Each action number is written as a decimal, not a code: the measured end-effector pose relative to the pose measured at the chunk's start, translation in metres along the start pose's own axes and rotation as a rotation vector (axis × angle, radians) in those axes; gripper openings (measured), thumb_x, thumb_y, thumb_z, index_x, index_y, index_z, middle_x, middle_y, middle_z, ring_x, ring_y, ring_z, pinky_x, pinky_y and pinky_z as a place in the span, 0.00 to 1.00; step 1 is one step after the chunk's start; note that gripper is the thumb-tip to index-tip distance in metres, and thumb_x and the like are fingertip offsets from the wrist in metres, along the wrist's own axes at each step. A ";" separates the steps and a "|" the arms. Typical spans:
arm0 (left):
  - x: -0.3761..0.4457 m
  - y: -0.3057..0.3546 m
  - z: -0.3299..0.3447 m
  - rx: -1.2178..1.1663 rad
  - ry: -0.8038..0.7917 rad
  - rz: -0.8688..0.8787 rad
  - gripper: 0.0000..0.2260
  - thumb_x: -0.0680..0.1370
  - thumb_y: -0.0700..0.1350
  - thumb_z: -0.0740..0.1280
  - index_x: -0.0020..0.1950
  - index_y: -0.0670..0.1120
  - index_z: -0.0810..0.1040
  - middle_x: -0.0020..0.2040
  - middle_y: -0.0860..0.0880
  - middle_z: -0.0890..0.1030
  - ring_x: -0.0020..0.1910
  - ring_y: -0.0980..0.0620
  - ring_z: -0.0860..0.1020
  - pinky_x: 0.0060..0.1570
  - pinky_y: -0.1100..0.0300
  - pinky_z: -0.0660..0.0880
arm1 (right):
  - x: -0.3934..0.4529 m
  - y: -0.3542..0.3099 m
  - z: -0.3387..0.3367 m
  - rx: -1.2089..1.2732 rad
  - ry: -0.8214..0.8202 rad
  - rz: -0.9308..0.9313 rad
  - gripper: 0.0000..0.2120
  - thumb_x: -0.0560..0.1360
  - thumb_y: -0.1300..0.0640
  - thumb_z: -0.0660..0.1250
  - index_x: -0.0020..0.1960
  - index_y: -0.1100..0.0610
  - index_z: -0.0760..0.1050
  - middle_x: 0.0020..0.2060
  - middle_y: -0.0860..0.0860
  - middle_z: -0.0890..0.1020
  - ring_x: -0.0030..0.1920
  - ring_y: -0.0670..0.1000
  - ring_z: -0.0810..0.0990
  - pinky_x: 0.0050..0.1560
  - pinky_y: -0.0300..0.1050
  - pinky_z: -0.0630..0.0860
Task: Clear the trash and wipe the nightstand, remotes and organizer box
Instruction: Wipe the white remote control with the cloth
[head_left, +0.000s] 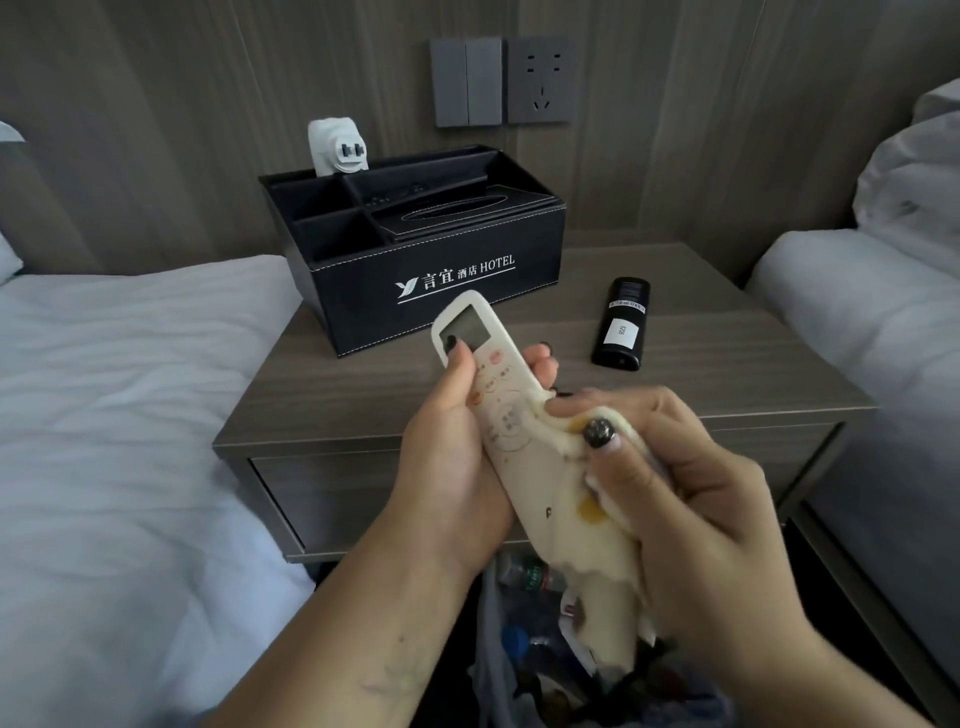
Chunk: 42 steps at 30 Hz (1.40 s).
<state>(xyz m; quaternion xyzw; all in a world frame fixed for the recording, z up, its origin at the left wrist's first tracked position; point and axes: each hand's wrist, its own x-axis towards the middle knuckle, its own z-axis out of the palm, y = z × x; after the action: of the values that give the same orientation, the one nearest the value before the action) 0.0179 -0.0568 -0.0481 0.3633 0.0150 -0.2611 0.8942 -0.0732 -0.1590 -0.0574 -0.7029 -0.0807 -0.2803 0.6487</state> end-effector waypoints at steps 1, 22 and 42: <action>0.000 0.001 0.001 0.011 0.006 0.013 0.24 0.81 0.59 0.56 0.46 0.42 0.81 0.39 0.48 0.83 0.34 0.53 0.80 0.38 0.58 0.77 | 0.001 0.000 -0.003 0.022 -0.006 0.033 0.10 0.75 0.55 0.65 0.50 0.52 0.85 0.47 0.45 0.81 0.49 0.42 0.78 0.46 0.30 0.72; -0.024 -0.021 0.021 0.575 -0.138 0.051 0.19 0.82 0.55 0.57 0.42 0.50 0.83 0.36 0.47 0.83 0.34 0.52 0.81 0.34 0.59 0.77 | 0.010 0.008 -0.006 -0.415 0.372 -0.282 0.11 0.76 0.61 0.67 0.57 0.52 0.78 0.45 0.49 0.74 0.45 0.45 0.76 0.46 0.30 0.72; -0.029 -0.004 0.001 1.843 -0.230 0.880 0.11 0.79 0.60 0.52 0.53 0.58 0.70 0.25 0.56 0.70 0.26 0.56 0.73 0.22 0.65 0.65 | 0.037 -0.013 -0.047 -0.638 0.025 -0.334 0.07 0.78 0.65 0.64 0.47 0.60 0.81 0.44 0.52 0.74 0.45 0.44 0.75 0.45 0.30 0.71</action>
<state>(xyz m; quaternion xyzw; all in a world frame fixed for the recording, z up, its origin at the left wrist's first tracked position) -0.0089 -0.0467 -0.0441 0.8547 -0.4114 0.1465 0.2807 -0.0622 -0.2112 -0.0275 -0.8438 -0.0949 -0.4020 0.3428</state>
